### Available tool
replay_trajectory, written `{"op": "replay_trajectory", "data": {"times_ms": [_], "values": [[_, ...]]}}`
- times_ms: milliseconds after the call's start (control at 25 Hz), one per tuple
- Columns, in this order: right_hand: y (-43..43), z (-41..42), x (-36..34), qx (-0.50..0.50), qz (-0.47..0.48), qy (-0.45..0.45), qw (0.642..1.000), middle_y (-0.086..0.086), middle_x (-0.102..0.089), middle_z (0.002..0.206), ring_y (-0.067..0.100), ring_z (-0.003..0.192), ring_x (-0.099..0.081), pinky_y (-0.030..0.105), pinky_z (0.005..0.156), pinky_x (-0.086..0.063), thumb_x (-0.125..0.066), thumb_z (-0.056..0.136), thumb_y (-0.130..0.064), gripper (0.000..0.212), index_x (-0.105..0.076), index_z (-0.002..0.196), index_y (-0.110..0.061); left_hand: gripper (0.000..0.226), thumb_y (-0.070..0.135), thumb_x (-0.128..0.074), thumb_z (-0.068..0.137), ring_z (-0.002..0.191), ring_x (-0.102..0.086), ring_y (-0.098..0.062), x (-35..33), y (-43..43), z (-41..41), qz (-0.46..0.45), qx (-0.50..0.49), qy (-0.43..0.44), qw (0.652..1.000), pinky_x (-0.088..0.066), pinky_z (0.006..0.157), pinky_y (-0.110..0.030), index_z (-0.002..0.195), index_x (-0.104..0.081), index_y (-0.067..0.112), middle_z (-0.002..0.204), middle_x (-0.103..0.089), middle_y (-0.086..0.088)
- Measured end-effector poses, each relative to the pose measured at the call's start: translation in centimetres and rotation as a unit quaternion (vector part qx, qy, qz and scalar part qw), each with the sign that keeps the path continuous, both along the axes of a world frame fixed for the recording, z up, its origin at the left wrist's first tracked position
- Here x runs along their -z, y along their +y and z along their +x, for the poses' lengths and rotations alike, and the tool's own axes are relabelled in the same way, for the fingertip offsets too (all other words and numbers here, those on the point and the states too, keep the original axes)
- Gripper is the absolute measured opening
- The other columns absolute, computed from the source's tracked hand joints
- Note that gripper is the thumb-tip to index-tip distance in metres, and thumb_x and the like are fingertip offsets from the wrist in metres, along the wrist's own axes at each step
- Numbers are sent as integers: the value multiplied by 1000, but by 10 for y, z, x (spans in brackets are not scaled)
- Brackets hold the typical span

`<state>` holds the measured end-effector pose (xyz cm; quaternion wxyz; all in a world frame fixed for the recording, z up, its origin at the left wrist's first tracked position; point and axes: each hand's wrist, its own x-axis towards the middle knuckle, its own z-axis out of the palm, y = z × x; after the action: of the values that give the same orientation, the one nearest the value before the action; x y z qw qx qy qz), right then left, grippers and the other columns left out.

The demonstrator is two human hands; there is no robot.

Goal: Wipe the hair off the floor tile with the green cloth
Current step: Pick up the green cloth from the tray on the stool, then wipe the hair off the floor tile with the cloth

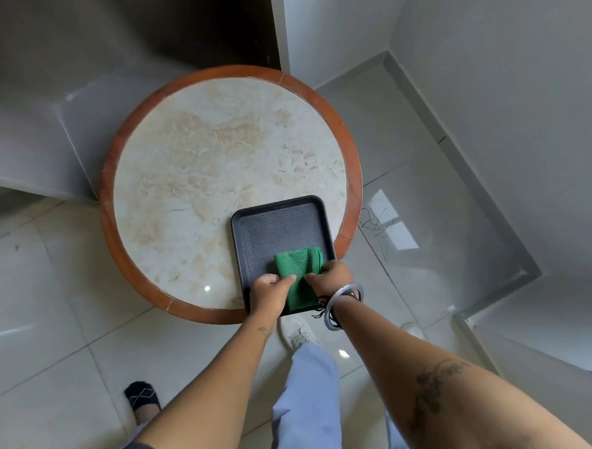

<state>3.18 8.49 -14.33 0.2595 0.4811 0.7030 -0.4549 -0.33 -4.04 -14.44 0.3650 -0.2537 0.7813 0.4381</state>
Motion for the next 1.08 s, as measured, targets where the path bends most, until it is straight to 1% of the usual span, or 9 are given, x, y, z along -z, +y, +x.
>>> {"op": "replay_trajectory", "data": {"times_ms": [120,200,320,400,520,720,800,960,1080], "values": [[18,4,-11,101,-90,34,990,3,-57,55,17,48,-53,22,45,-41,-71,69,-21,22,-55,54,-14,18,20,-72,70,53,-51,-10,-31,17,-4,55,-17,-4,998,-41,49,-18,63,-56,16,61,-57,-2],[39,16,-23,183,-185,74,963,11,-70,76,19,63,-66,24,56,-52,-75,69,-16,10,-67,70,-11,13,16,-69,67,68,-58,-21,-55,36,-5,117,-59,-9,991,-49,62,-31,73,-58,14,74,-63,-10],[83,38,-40,227,-347,156,896,19,-68,112,30,103,-67,42,89,-55,-72,72,-14,39,-63,107,-1,13,6,-64,70,70,-67,-26,-80,68,1,204,-87,-18,975,-57,65,-40,81,-59,12,76,-70,-10],[119,56,-51,198,-447,187,852,15,-66,115,29,103,-65,40,83,-54,-65,78,-18,48,-56,122,-1,20,6,-62,67,72,-72,-22,-88,94,13,271,-84,-42,958,-60,60,-41,86,-63,11,77,-75,-8],[172,86,-51,188,-489,188,830,20,-64,115,34,102,-62,40,78,-55,-60,82,-15,49,-52,126,5,36,6,-62,66,90,-70,-26,-78,134,43,318,-71,-85,942,-57,81,-49,103,-64,8,96,-73,-12],[252,133,20,246,-326,128,904,29,-63,110,37,92,-64,52,91,-52,-61,79,3,27,-64,105,6,25,13,-77,74,67,-62,-19,2,196,102,151,26,-42,987,-52,63,-31,81,-54,14,82,-65,-10],[283,139,72,214,-162,83,960,27,-65,105,31,80,-65,45,77,-57,-64,79,2,21,-63,99,-2,32,25,-80,72,76,-60,-16,58,210,111,54,124,14,991,-49,68,-27,88,-54,16,91,-63,-5],[325,126,210,-18,182,35,983,21,-65,88,40,77,-62,35,62,-45,-58,78,-14,32,-48,107,-12,78,49,-75,69,126,-48,-26,200,224,102,-95,418,87,899,-41,105,-37,130,-42,15,137,-48,-6],[318,111,332,-197,288,69,935,14,-70,80,37,81,-65,42,83,-45,-50,73,-7,41,-44,111,-21,106,54,-78,64,138,-29,-32,313,240,83,-154,533,128,822,-24,115,-41,142,-25,6,148,-33,-16]]}}
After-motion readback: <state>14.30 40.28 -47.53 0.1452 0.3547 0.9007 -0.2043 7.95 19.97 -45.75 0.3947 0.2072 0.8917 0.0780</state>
